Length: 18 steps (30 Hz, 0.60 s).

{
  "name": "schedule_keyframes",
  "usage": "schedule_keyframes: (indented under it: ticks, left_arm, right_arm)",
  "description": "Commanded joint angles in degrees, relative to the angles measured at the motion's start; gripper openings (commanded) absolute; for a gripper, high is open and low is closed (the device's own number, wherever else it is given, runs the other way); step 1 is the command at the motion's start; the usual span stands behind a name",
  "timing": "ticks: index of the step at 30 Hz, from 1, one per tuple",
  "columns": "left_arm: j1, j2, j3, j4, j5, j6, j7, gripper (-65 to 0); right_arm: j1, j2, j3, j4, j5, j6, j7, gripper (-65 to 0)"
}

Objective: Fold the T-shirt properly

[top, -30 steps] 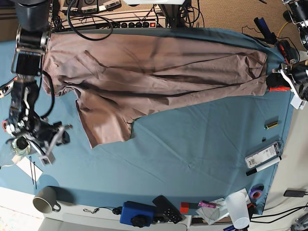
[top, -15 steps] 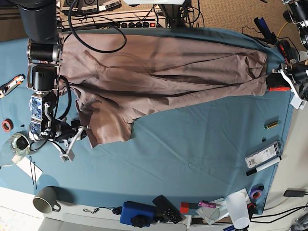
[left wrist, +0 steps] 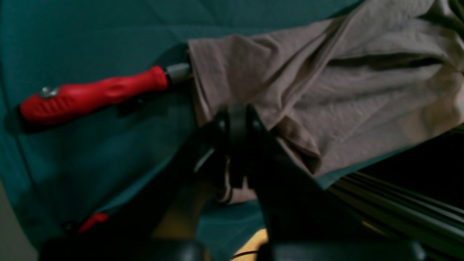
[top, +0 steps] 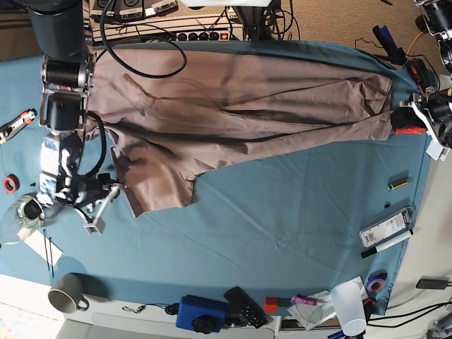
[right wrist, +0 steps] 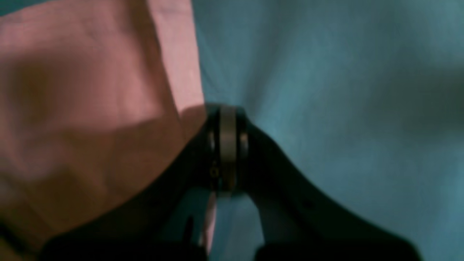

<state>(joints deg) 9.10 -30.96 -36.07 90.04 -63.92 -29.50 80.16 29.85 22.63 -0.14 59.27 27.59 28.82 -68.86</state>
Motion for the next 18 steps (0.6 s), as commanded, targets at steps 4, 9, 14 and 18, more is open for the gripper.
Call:
schedule_keyframes:
  ticks: [4,9,14,18]
  left_arm:
    - [-0.37,-1.29,-0.55,0.85,-1.27,-0.20,-0.16,-65.0]
    - [-0.37,-1.29,-0.55,0.85,-1.27,-0.20,-0.16,-65.0]
    - [-0.39,-1.29,-0.55,0.85,-1.31,-0.20,-0.16,-65.0]
    - [-0.37,-1.29,-0.55,0.85,-1.29,-0.22,-0.16,-65.0]
  right_arm:
    - [1.99,2.78,4.28,8.41,7.17,0.26,-7.48,-65.0]
    - [-0.37,4.04,8.81,12.48,10.12,1.07,-8.57,-65.0]
    - [-1.27,3.58,9.22,12.46,10.08,3.37,-4.22,-65.0]
    - [-1.27,2.82,5.66,12.41,8.31,3.78,-1.70,-57.1]
